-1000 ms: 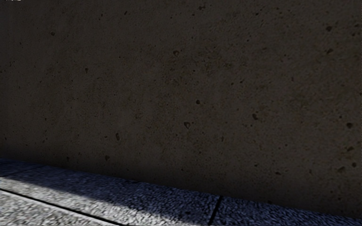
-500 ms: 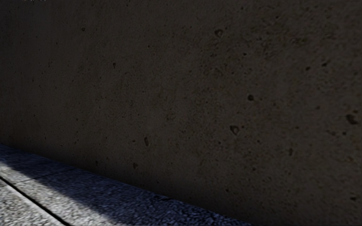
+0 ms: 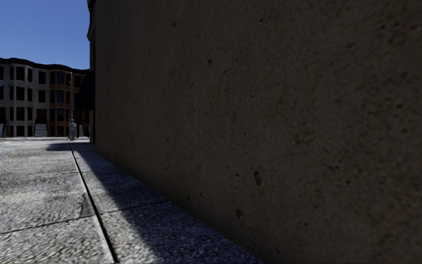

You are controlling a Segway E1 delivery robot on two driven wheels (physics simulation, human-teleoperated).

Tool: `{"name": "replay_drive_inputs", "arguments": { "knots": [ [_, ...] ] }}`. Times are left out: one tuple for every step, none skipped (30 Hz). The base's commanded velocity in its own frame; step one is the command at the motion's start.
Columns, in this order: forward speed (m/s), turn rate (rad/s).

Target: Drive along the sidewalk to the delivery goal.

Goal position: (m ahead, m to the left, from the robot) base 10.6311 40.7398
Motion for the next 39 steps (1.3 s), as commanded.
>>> {"name": "replay_drive_inputs", "arguments": {
  "knots": [
    [1.06, 0.93],
    [1.06, 0.93],
    [1.05, 0.93],
    [1.05, 0.93],
    [1.05, 0.93],
    [1.05, 0.93],
    [1.05, 0.93],
    [1.05, 0.93],
    [1.05, 0.93],
    [1.05, 0.93],
    [1.05, 0.93],
    [1.05, 0.93],
    [1.05, 0.92],
    [1.05, 0.92],
    [1.05, 0.88],
    [1.05, 0.84],
    [1.05, 0.72],
    [1.05, 0.51],
    [1.05, 0.51],
    [1.05, 0.00],
    [1.05, 0.00],
    [1.05, 0.00],
    [1.05, 0.00],
    [1.05, 0.00],
    [1.05, 0.00],
    [1.05, 0.00],
    [1.05, 0.00],
    [1.05, 0.00],
    [1.05, 0.00],
    [1.05, 0.00],
    [1.05, 0.00],
    [1.05, 0.00],
    [1.05, 0.00],
    [1.08, 0.00],
    [1.20, 0.00],
    [2.00, 0.00],
    [2.00, 0.00],
    [2.00, 0.00],
    [2.00, 0.00]
  ]
}}
